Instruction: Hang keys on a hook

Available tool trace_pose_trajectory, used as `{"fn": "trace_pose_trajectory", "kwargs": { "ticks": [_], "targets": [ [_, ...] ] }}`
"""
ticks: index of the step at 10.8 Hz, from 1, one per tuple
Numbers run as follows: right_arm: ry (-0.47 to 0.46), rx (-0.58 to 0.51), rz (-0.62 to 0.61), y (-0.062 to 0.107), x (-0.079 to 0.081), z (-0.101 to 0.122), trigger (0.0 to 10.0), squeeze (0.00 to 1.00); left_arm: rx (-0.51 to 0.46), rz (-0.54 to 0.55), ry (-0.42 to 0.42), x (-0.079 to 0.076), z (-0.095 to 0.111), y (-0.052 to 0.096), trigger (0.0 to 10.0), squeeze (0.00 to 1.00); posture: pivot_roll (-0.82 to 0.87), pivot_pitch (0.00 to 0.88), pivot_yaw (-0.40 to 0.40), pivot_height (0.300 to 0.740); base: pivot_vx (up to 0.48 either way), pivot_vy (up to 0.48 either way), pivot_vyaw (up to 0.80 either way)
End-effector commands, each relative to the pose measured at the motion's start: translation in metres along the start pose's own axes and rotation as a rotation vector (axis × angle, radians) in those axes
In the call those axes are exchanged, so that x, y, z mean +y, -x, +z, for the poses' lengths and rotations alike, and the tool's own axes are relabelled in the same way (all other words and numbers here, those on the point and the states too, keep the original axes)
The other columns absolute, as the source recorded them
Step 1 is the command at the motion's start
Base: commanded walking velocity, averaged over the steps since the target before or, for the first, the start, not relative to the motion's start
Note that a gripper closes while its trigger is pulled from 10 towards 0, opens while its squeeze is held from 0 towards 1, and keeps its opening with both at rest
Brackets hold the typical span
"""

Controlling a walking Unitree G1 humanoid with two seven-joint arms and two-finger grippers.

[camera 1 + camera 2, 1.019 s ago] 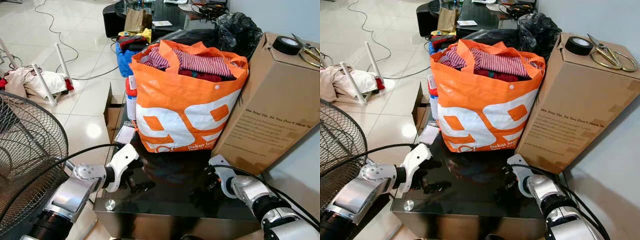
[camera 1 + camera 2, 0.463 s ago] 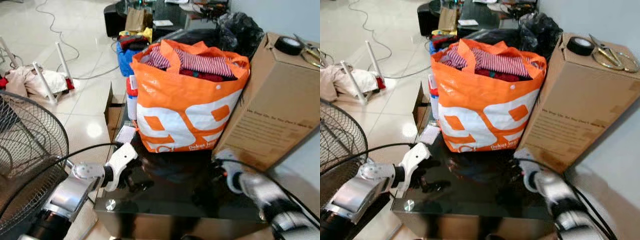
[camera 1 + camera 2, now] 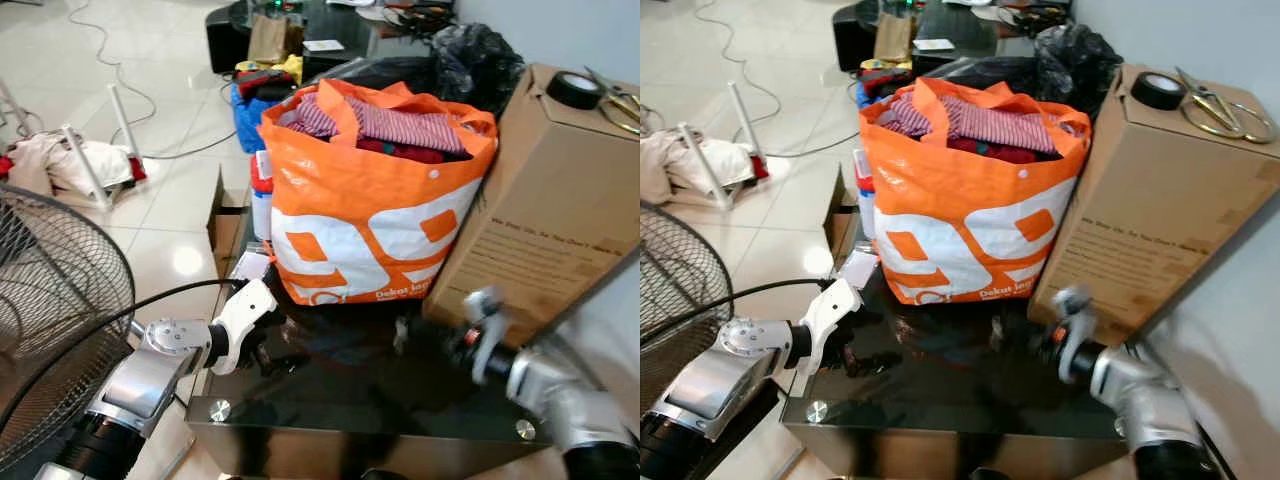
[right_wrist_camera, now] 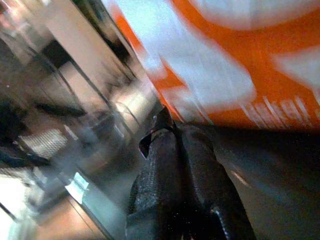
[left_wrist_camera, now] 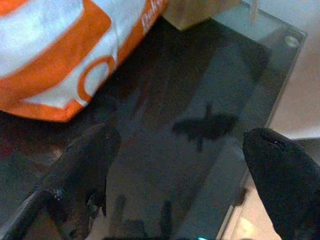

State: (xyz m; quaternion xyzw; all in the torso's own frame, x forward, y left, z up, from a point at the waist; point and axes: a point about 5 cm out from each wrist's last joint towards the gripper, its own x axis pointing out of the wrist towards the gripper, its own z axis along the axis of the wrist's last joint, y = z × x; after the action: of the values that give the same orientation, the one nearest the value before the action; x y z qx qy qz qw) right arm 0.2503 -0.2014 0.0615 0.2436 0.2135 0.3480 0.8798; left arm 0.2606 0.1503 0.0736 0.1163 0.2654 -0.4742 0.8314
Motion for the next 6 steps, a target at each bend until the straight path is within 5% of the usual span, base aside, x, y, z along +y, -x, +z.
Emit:
{"fn": "trace_pose_trajectory", "kwargs": {
  "ticks": [1, 3, 6],
  "targets": [
    [-0.041, -0.077, 0.05, 0.005, 0.006, 0.012, 0.0, 0.0, -0.027, 0.034, -0.023, 0.004, 0.005, 0.002, 10.0, 0.01, -0.05, 0.0, -0.076, 0.74, 0.0, 0.0, 0.0],
    [-0.111, -0.273, 0.099, 0.015, 0.024, 0.032, 0.0, 0.0, -0.206, 0.256, -0.061, 0.018, 0.027, 0.007, 10.0, 0.01, -0.06, 0.0, -0.063, 0.74, 0.0, 0.0, 0.0],
    [-0.099, -0.297, 0.048, 0.019, 0.043, 0.035, 0.0, 0.0, -0.346, 0.473, -0.046, 0.016, 0.043, 0.019, 10.0, 0.02, -0.06, 0.0, -0.047, 0.74, 0.0, 0.0, 0.0]
  ]
}}
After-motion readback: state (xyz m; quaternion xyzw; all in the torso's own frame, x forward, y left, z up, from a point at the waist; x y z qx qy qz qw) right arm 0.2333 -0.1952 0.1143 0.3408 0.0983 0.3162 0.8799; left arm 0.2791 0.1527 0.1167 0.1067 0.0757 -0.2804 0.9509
